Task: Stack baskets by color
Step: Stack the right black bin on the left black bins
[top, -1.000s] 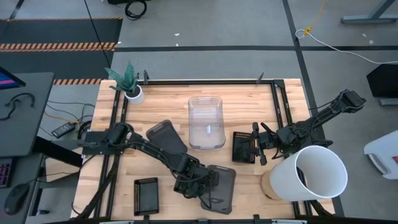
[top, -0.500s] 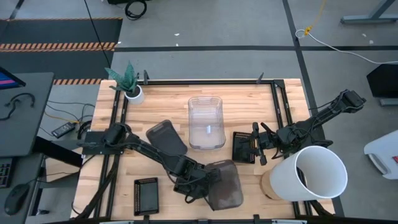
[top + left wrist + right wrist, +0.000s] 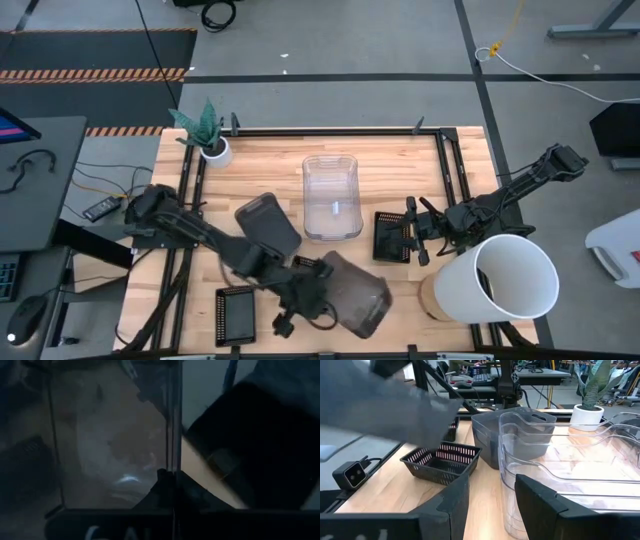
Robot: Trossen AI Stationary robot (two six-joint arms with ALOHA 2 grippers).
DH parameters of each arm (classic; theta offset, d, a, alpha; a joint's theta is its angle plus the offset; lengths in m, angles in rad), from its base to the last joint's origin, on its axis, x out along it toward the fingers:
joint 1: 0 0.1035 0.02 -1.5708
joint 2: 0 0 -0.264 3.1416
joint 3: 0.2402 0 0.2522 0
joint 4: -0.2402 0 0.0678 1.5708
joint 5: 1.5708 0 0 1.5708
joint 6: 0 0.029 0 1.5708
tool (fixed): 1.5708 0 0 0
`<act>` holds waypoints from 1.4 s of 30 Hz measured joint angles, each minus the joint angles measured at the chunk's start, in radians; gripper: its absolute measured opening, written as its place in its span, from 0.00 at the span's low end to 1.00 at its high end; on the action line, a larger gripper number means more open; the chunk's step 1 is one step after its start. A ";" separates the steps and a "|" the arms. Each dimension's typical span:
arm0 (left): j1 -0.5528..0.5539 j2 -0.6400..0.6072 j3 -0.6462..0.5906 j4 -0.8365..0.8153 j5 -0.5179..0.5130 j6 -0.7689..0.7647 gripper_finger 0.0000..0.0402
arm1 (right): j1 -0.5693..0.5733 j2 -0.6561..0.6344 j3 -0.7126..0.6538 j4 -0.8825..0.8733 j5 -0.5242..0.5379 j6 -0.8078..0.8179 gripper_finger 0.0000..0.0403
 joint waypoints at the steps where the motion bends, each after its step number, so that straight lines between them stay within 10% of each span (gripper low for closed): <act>1: -0.009 -0.024 0.000 -0.026 -0.006 -0.061 0.01 | 0.000 0.000 0.000 0.000 0.000 0.000 0.41; 16: -0.067 -0.170 -0.005 -0.710 -0.222 -0.301 0.01 | 0.000 0.001 0.000 0.007 0.000 -0.001 0.41; 42: -0.023 -0.187 -0.025 -1.018 -0.282 -0.016 0.01 | 0.000 0.001 0.000 0.005 0.000 0.029 0.41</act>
